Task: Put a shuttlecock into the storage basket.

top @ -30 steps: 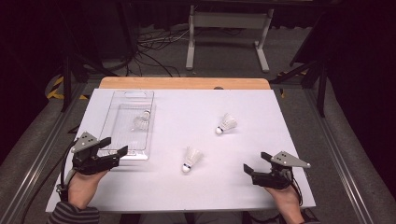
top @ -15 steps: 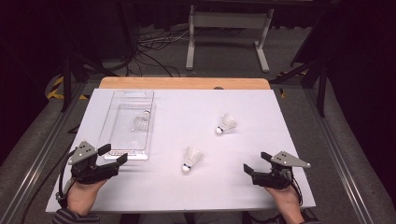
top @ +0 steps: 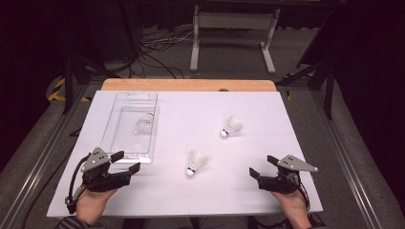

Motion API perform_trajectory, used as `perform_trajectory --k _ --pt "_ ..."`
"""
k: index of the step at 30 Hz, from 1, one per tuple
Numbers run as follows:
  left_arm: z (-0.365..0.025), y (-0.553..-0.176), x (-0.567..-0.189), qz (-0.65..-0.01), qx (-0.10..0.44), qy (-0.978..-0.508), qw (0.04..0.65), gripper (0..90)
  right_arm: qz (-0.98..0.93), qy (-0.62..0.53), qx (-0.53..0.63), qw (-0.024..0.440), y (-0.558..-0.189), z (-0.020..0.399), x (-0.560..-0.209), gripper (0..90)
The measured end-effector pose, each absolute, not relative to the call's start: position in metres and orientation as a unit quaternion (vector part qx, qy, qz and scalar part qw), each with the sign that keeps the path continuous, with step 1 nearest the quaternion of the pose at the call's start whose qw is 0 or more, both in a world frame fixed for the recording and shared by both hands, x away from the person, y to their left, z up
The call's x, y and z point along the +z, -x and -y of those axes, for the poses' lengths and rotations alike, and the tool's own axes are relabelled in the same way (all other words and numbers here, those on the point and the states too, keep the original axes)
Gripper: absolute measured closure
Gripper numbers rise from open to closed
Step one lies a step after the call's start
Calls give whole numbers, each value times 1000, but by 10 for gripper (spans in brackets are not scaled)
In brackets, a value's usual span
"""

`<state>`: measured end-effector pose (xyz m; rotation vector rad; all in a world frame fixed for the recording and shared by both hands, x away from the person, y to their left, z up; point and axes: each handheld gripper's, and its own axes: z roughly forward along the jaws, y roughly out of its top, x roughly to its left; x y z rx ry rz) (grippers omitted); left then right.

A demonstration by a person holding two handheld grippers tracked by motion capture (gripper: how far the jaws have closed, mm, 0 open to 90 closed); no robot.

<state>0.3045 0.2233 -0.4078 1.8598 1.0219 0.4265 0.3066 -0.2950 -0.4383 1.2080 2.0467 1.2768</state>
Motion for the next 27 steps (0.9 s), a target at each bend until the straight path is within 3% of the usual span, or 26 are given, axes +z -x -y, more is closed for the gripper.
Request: perform_trajectory --k 27 --pt "-187 -317 -392 -379 146 -783 471 276 -745 -429 459 223 -307 293 -438 127"
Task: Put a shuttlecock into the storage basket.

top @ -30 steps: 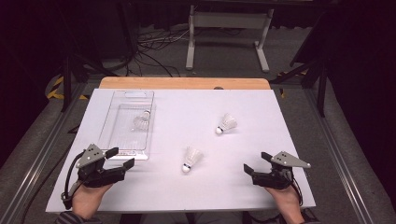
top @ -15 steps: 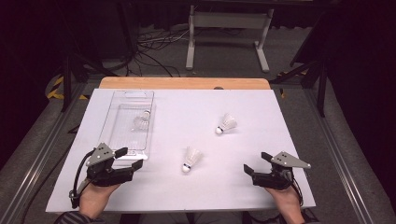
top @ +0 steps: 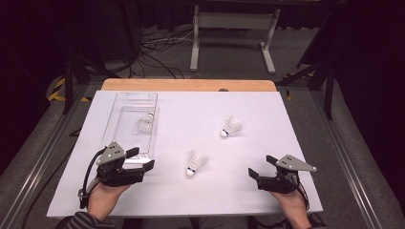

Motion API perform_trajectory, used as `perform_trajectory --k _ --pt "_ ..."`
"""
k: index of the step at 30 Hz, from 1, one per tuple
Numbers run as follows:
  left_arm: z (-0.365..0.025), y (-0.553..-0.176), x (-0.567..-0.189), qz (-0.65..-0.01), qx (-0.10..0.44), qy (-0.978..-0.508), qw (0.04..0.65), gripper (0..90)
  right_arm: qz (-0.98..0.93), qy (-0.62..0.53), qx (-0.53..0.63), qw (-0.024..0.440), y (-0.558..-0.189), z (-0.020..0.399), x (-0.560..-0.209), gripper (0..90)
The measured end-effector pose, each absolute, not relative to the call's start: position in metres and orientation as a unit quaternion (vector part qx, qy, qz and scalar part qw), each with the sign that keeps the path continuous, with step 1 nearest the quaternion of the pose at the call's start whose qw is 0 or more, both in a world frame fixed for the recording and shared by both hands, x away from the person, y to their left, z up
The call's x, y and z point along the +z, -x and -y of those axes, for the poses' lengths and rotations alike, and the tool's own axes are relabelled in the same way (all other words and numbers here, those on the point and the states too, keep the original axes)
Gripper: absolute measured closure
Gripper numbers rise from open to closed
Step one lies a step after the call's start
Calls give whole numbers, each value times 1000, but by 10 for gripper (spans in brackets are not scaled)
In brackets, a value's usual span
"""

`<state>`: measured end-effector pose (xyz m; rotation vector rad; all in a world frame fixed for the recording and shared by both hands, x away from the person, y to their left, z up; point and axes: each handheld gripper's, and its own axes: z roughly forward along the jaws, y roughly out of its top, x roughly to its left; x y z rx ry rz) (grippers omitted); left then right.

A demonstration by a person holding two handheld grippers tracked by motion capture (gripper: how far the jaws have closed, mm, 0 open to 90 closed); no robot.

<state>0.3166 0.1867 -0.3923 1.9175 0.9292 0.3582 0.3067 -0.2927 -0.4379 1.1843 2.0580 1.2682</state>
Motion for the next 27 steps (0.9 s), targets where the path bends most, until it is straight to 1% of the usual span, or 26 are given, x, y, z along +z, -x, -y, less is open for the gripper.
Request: perform_trajectory --k 4,27 --pt "-175 -322 -391 -368 139 -791 467 277 -746 -428 459 221 -308 292 -438 128" --pt "-140 -336 -393 -346 119 -823 435 283 -741 -434 464 220 -306 295 -437 127"
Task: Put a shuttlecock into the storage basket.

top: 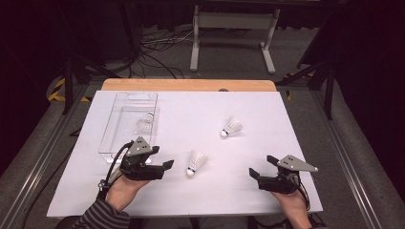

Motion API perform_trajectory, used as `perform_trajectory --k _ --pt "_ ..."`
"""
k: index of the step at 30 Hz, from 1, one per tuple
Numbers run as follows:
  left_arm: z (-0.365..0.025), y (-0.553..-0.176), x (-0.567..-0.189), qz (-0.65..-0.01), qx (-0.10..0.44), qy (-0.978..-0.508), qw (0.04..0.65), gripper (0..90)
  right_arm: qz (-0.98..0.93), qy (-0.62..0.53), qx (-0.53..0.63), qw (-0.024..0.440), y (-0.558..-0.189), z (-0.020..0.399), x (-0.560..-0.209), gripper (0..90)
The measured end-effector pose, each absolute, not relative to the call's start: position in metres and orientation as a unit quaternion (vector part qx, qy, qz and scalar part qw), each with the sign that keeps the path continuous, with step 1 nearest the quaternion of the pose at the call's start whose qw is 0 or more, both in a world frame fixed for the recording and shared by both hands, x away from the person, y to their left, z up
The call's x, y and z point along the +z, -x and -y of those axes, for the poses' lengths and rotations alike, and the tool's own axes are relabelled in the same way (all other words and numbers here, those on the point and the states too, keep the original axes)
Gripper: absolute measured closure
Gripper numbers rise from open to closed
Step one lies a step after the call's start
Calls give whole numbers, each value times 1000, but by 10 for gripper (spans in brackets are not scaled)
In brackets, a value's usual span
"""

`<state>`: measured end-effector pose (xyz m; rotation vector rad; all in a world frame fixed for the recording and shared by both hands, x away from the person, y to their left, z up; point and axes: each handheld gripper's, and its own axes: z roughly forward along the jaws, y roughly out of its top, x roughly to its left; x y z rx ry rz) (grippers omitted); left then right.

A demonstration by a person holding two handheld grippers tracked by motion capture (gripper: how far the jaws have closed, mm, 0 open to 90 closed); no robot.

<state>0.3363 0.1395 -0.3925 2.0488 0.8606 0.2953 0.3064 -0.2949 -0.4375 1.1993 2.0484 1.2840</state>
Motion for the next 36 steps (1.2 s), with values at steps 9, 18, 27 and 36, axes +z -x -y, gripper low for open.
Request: perform_trajectory --k 9,18,27,36 --pt "-126 -342 -389 -347 99 -831 423 286 -741 -433 463 222 -306 295 -437 128" --pt "-105 -348 -389 -333 90 -850 397 288 -739 -435 464 221 -306 296 -437 127" --pt "-92 -352 -381 -326 88 -861 381 291 -739 -433 466 222 -306 296 -437 128" --pt "-75 -361 -384 -328 69 -876 348 302 -738 -433 467 224 -306 297 -437 128"
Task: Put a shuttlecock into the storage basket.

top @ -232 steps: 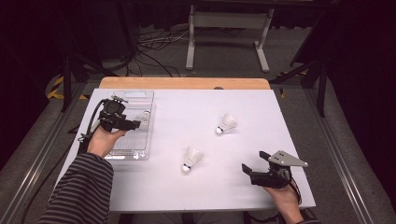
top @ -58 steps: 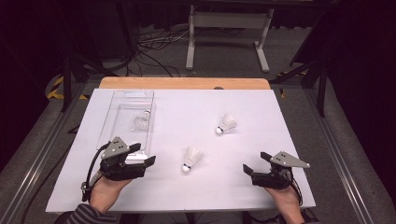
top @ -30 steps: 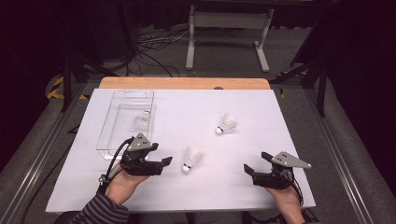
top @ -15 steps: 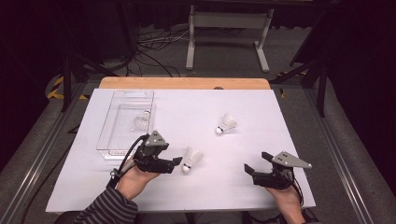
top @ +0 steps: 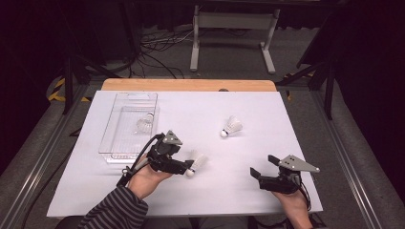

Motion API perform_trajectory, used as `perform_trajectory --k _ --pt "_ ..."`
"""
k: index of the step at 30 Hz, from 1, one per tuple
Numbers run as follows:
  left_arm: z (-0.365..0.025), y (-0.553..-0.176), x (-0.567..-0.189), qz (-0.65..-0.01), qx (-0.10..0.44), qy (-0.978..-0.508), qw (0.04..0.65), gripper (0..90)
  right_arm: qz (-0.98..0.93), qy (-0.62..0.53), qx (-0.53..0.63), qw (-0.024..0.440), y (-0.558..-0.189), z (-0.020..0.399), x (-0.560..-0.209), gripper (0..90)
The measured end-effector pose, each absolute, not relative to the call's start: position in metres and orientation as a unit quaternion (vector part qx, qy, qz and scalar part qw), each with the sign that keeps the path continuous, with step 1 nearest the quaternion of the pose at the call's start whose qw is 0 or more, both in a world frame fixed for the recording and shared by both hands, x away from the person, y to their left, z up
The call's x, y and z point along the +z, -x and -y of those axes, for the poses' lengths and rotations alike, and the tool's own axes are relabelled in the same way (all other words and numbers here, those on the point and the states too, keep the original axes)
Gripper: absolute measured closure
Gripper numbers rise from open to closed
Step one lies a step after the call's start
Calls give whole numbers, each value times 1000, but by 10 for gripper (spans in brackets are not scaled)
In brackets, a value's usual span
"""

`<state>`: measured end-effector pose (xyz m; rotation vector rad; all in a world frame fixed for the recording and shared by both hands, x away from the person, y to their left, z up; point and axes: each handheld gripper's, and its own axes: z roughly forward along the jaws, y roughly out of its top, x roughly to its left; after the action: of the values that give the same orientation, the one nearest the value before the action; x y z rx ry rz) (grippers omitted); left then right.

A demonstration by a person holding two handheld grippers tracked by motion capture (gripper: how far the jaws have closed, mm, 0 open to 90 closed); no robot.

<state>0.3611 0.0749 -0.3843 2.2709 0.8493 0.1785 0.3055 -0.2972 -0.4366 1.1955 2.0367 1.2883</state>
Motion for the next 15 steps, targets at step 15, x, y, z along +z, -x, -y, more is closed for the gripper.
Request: perform_trajectory --k 15 --pt "-64 -371 -396 -342 59 -885 310 332 -740 -431 465 223 -306 297 -437 128"
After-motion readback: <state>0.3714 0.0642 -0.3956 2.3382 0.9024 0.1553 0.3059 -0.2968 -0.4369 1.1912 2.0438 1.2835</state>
